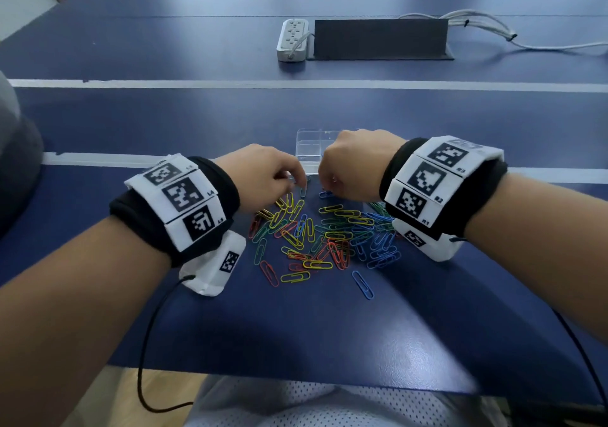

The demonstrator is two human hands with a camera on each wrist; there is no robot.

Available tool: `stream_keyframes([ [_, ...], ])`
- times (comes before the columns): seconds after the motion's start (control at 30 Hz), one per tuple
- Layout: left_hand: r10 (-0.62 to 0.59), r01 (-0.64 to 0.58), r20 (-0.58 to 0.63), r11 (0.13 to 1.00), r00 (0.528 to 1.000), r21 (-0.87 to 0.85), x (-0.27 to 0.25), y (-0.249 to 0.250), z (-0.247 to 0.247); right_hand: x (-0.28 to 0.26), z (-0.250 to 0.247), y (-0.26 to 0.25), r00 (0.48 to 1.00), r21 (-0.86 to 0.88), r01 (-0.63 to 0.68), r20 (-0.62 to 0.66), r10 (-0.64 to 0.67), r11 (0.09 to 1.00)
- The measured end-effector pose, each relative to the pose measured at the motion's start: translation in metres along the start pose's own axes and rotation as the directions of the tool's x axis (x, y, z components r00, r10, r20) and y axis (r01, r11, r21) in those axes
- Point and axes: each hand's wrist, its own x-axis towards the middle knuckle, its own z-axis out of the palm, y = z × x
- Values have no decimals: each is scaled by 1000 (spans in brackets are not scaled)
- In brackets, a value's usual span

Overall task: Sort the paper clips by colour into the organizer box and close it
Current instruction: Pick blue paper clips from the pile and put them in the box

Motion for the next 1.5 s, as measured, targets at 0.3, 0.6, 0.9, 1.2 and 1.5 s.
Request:
stream_keyframes([
  [0.3, 59, -70, 112, 993, 992, 96, 4, 11, 5, 1, 2, -2, 999, -44, 21, 36, -19, 999],
  [0.6, 69, -85, 121, 988, 990, 132, 8, 7, 8, -11, 4, 18, 998, 313, -59, 48, 47, 948],
  [0.9, 118, -118, 104, 993, 988, -5, 2, 12, -1, -23, 18, 43, 969, 727, -239, 223, 108, 644],
  [1.2, 130, -44, 209, 927, 969, -372, 10, 29, 6, -35, 24, 43, 987, 283, -138, 115, 109, 949],
  [1.5, 65, 69, 250, 867, 966, -493, 20, 38, 12, -38, 21, 46, 975, 370, -209, 150, 163, 905],
])
